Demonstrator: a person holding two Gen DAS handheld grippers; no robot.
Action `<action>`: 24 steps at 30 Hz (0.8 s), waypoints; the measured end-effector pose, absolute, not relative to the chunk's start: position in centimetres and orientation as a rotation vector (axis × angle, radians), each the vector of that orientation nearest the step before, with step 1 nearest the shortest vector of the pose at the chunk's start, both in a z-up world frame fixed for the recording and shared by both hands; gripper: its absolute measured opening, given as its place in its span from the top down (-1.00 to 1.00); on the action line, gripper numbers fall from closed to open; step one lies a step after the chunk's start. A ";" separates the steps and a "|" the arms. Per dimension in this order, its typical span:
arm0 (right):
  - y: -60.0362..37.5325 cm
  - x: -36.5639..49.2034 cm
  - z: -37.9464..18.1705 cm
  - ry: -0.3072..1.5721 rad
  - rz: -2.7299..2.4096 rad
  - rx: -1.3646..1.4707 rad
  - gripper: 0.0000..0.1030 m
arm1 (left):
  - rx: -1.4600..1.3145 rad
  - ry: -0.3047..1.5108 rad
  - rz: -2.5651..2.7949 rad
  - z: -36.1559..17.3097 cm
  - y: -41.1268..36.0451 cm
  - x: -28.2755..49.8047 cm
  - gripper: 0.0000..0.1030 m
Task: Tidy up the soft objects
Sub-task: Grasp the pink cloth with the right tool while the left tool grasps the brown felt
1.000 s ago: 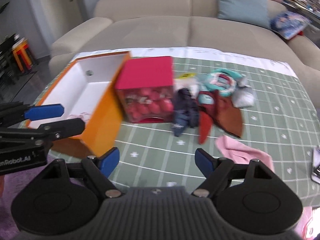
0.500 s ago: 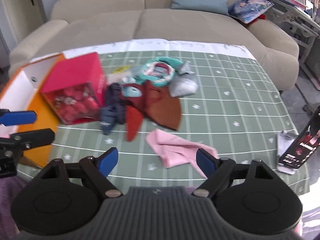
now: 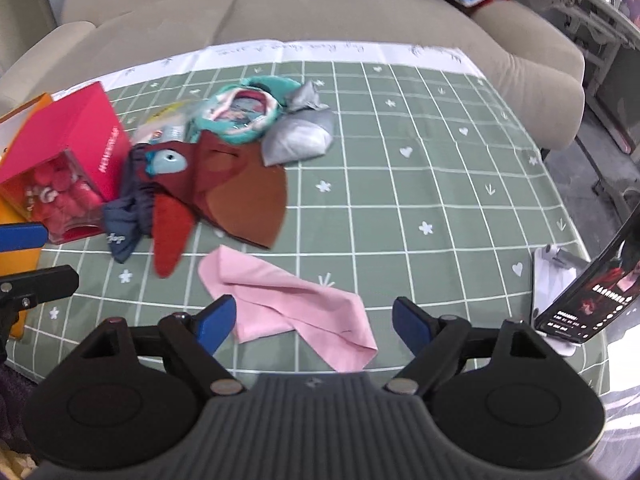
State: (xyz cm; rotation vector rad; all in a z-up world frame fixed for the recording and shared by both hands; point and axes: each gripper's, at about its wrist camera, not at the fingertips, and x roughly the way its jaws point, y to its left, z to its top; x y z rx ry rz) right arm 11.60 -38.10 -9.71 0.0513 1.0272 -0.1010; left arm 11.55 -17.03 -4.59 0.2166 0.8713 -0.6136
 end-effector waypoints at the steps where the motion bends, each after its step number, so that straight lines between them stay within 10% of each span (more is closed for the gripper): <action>1: -38.4 11.8 -10.0 1.039 -0.097 0.072 -0.63 | 0.217 0.870 -0.617 -4.8 -17.3 11.8 -0.34; 18: -38.0 17.4 -14.1 1.240 -0.055 0.060 -0.62 | 0.397 0.805 -0.672 -7.1 -22.3 17.3 -0.42; 24: -37.0 18.2 -15.5 1.313 -0.024 -0.026 -0.25 | 0.514 0.807 -0.698 -7.9 -24.9 19.9 -0.53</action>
